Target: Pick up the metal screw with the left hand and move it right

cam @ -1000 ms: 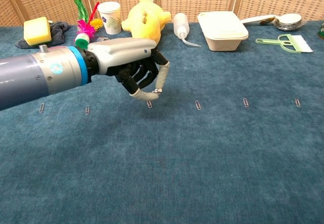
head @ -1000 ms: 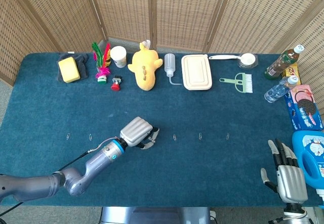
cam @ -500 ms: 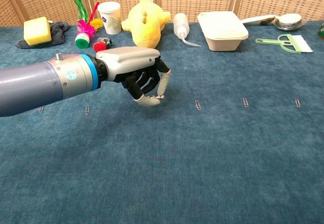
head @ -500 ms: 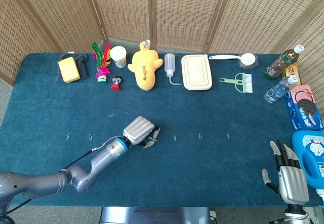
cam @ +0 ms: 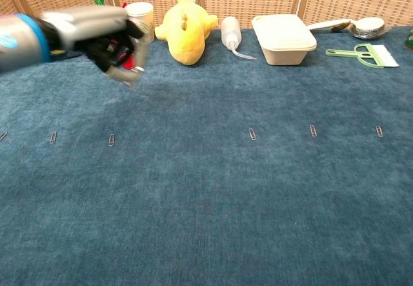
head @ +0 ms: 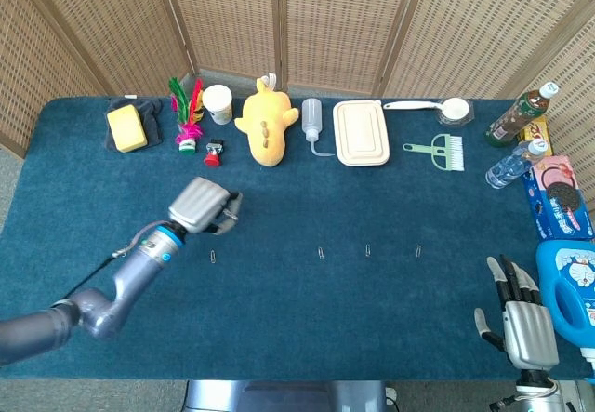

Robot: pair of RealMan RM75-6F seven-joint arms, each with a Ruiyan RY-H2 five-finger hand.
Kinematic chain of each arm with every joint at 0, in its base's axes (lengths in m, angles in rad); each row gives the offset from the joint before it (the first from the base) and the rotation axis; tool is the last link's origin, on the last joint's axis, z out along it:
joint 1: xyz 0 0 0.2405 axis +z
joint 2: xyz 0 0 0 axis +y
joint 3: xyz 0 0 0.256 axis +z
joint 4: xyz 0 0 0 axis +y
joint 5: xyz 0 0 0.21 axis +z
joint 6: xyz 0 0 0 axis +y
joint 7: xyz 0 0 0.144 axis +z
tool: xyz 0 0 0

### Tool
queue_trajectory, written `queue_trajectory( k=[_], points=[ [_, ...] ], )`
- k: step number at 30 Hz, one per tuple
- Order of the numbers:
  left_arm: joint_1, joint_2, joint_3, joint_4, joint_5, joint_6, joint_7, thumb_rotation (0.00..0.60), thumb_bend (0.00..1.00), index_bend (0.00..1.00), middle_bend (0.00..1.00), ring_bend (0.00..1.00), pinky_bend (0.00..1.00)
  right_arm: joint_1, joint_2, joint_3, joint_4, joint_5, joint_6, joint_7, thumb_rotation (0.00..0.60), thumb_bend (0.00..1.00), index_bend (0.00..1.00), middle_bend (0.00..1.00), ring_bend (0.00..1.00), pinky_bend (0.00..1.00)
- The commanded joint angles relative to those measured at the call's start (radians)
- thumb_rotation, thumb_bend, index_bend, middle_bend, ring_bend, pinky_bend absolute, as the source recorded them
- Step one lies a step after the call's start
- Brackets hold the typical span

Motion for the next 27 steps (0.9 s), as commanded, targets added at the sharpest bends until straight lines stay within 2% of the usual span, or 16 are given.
queue_trajectory(
  k=[1,11,12,15,17,19,22,25,27],
  points=[
    [0.023,0.033,0.004,0.03,-0.014,0.007,-0.025,0.6,0.56,0.69,0.73,0.69,0.7,0.003,-0.005,0.0,0.001,0.002,-0.005,-0.006,0.6,0.44,0.02,0.05,0.07,0.13],
    [0.024,0.022,0.002,0.082,-0.021,-0.002,-0.047,0.6,0.56,0.67,0.71,0.67,0.7,0.011,-0.01,0.002,-0.004,0.006,-0.014,-0.02,0.6,0.44,0.01,0.05,0.07,0.13],
    [0.021,0.017,0.001,0.084,-0.02,-0.001,-0.044,0.6,0.55,0.64,0.68,0.65,0.7,0.011,-0.009,0.002,-0.006,0.006,-0.014,-0.022,0.6,0.44,0.01,0.05,0.07,0.13],
    [0.015,0.03,0.005,0.05,-0.023,-0.029,-0.051,0.6,0.54,0.39,0.48,0.47,0.68,0.01,-0.005,0.004,-0.009,0.005,-0.008,-0.022,0.6,0.44,0.01,0.05,0.07,0.13],
    [0.016,0.047,0.007,0.021,-0.023,-0.034,-0.052,0.6,0.52,0.21,0.32,0.3,0.59,0.01,-0.004,0.005,-0.007,0.008,-0.009,-0.02,0.6,0.44,0.01,0.05,0.07,0.13],
    [0.018,0.054,0.008,0.01,-0.022,-0.031,-0.052,0.6,0.5,0.11,0.23,0.19,0.47,0.012,-0.003,0.005,-0.006,0.01,-0.011,-0.019,0.6,0.44,0.01,0.05,0.07,0.13],
    [0.029,0.074,0.009,-0.019,-0.022,-0.017,-0.05,0.6,0.47,0.08,0.18,0.13,0.32,0.015,0.0,0.007,-0.003,0.02,-0.022,-0.018,0.6,0.44,0.0,0.05,0.07,0.13],
    [0.077,0.152,0.027,-0.101,-0.012,0.037,-0.032,0.6,0.44,0.08,0.18,0.13,0.24,0.031,0.008,0.022,0.002,0.023,-0.032,-0.009,0.6,0.44,0.0,0.05,0.07,0.13],
    [0.097,0.177,0.033,-0.128,-0.008,0.063,-0.032,0.6,0.43,0.08,0.18,0.13,0.23,0.036,0.012,0.026,0.002,0.021,-0.035,-0.009,0.6,0.44,0.0,0.05,0.07,0.13]
  ],
)
